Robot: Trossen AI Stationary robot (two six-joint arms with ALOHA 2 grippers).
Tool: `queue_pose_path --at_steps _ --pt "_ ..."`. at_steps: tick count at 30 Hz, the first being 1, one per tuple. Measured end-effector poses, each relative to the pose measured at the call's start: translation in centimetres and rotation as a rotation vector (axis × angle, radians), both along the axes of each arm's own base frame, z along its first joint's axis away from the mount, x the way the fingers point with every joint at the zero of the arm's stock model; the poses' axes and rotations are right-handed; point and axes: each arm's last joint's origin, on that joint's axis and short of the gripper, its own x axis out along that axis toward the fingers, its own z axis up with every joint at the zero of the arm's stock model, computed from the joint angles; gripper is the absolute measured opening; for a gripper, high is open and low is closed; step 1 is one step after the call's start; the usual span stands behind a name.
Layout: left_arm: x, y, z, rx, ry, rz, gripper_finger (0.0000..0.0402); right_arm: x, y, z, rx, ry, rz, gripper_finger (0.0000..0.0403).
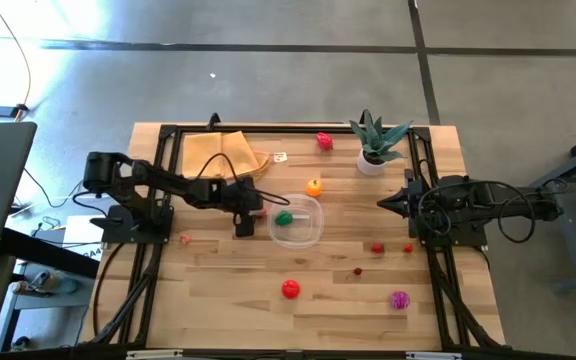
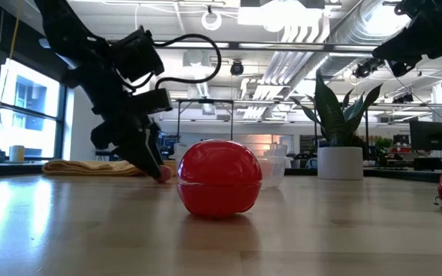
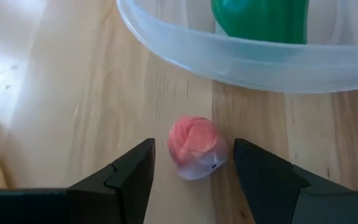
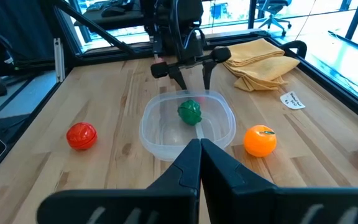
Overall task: Pick and placing Produce into tupperware
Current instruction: Put the right pink peach into the transparent bin
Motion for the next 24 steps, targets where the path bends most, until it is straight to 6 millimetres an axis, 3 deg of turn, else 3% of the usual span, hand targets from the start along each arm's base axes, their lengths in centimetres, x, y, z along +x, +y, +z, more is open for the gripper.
queue_pose_path --at_steps 14,24 --pt "0.32 0.03 -0.23 -0.009 -0.024 -0.009 0.0205 0.00 0.00 0.00 0.000 0.000 0.000 0.0000" --pt "0.43 0.05 -0.15 -0.010 -0.038 -0.008 0.0133 0.00 0.00 0.00 0.000 0.000 0.000 0.0000"
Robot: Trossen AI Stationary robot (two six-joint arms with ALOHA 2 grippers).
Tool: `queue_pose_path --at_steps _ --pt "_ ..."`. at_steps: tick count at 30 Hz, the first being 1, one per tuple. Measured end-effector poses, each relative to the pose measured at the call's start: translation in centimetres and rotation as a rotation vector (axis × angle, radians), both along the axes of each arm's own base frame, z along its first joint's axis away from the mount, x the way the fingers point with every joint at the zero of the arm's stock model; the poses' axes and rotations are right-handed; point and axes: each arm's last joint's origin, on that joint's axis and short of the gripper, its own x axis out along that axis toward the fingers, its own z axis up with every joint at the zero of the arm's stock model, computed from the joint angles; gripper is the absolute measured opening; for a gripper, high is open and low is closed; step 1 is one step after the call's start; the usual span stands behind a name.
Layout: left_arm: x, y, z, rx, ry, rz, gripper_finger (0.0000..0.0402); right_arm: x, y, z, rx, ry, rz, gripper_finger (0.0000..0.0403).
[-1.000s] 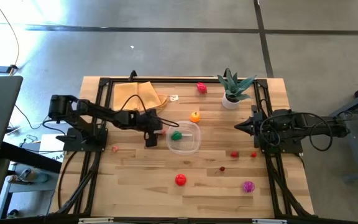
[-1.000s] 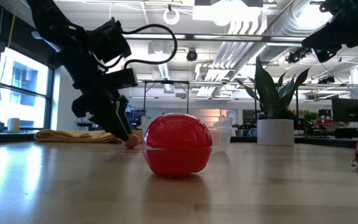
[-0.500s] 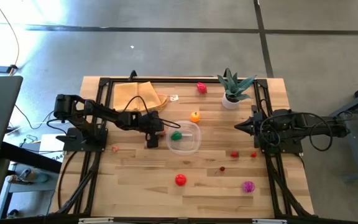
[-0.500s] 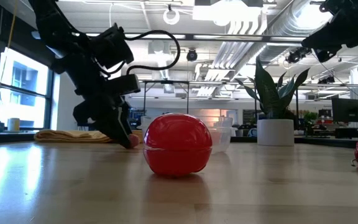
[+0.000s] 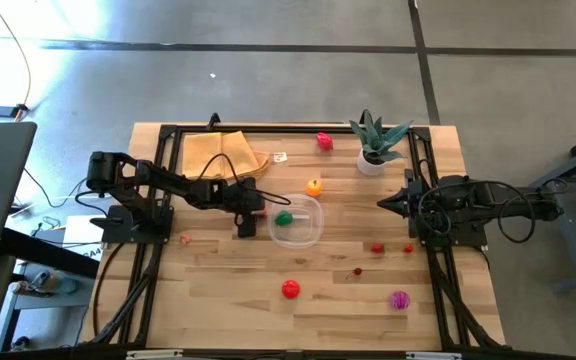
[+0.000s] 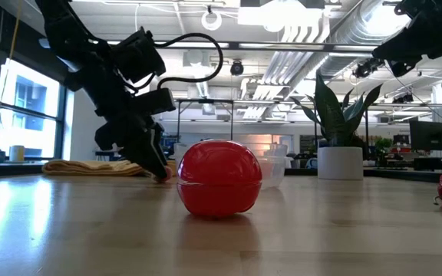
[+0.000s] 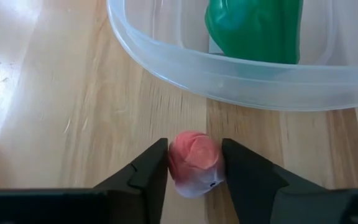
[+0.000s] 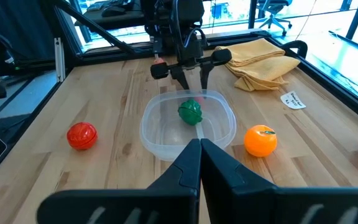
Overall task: Pick and placing Produce into tupperware
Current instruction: Put the right pink peach into the transparent bin
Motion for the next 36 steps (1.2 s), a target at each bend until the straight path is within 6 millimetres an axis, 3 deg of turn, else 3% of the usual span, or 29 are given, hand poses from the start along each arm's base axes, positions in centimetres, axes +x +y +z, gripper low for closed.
queue_pose_path --at_steps 28,36 --pt "-0.2 0.0 0.0 0.003 0.018 0.039 0.0124 0.0 0.0 0.0 0.000 0.000 0.000 0.0000" --pt "-0.7 0.0 1.7 0.045 -0.012 0.059 0.0124 0.0 0.0 0.0 0.000 0.000 0.000 0.0000"
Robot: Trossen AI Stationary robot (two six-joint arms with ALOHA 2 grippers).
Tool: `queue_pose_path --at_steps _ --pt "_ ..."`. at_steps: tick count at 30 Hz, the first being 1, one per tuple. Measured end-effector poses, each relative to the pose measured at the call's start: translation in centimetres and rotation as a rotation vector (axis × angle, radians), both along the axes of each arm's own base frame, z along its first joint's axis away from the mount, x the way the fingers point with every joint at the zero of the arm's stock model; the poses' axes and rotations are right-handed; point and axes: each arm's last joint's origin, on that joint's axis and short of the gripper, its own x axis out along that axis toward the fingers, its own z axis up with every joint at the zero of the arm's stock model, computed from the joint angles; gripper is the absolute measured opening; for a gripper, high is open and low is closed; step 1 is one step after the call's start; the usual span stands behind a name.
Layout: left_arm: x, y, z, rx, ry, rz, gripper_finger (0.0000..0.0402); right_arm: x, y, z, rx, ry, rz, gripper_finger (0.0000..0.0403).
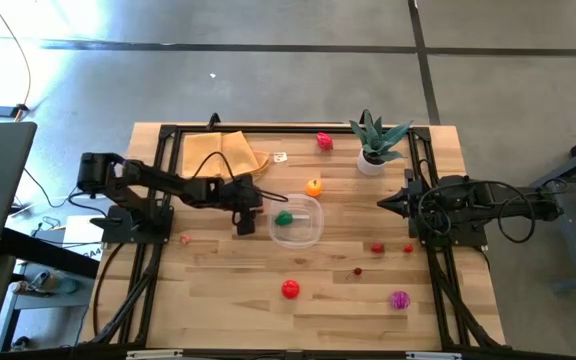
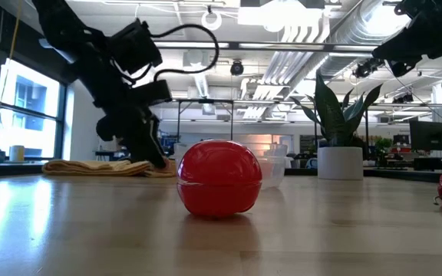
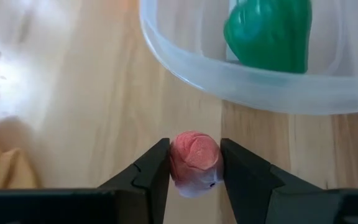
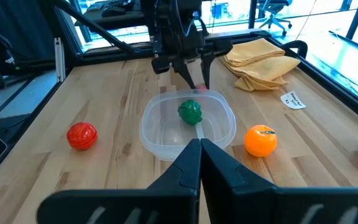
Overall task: Pick and placing Produce into tupperware
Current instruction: Put the right pink peach into the transparent bin
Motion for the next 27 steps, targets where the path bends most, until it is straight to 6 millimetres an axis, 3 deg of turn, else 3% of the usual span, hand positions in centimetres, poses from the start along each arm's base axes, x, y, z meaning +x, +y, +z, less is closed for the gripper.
queue_pose_path --at_steps 6,17,27 --pt "0.1 0.0 2.8 0.020 -0.056 0.002 0.0124 0.0 0.0 0.0 0.000 0.000 0.000 0.0000" --pt "4.3 -1.0 9.0 0.149 -0.044 -0.090 0.0124 0.0 0.0 0.0 0.000 0.000 0.000 0.0000" --pt "7.6 -0.4 6.3 0.103 0.038 -0.128 0.0124 0.0 0.0 0.0 0.000 0.000 0.000 0.0000"
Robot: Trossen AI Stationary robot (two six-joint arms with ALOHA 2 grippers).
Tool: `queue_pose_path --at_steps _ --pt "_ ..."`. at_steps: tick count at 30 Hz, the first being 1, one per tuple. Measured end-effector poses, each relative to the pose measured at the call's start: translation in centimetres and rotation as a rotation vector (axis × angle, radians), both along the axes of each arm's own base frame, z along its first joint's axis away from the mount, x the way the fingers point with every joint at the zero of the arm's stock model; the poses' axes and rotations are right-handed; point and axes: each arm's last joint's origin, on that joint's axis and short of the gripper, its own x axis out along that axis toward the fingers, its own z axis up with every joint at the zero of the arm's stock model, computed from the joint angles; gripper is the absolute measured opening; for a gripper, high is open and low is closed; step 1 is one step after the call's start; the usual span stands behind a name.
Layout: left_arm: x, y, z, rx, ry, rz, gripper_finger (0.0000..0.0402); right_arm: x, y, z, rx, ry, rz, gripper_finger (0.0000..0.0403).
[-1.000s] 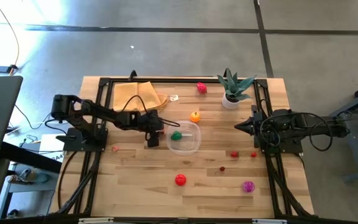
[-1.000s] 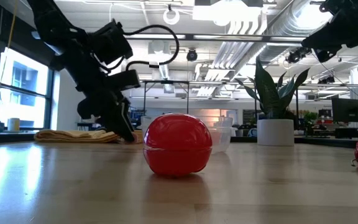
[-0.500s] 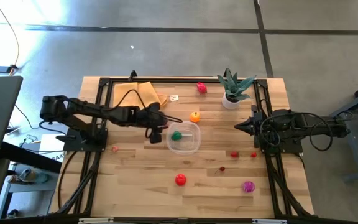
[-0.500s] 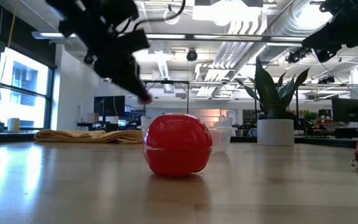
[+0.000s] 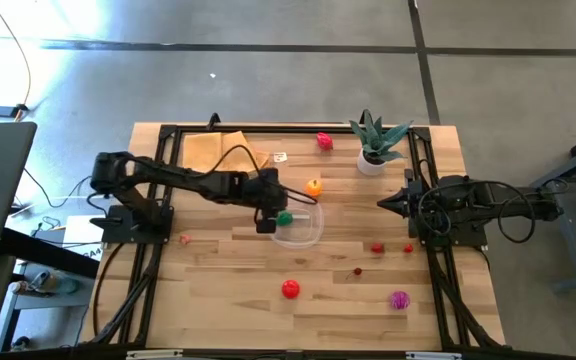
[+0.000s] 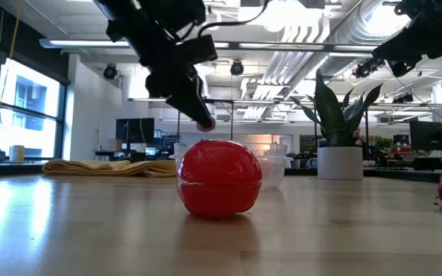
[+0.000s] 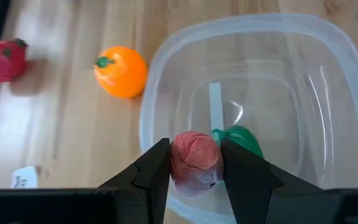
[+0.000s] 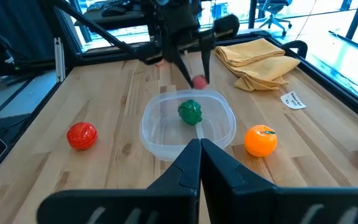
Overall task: Pick and placing Produce into tupperware
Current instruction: Put the right pink peach into the transparent bin
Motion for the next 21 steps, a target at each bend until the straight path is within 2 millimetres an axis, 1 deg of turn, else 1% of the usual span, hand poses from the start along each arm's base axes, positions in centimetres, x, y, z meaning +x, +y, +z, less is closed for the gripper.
queue_pose_path --at_steps 5,10,18,21 --pt "0.7 0.1 -1.2 -0.016 0.019 0.002 0.0124 0.0 0.0 0.0 0.000 0.000 0.000 0.0000" --pt "0.8 0.1 -1.9 -0.036 0.037 0.013 0.0124 0.0 0.0 0.0 0.000 0.000 0.000 0.0000" --pt "0.8 0.1 -2.0 -0.043 0.044 0.022 0.0124 0.0 0.0 0.0 0.000 0.000 0.000 0.0000" --pt "0.9 0.1 -2.5 -0.047 0.053 0.024 0.0124 0.0 0.0 0.0 0.000 0.000 0.000 0.0000"
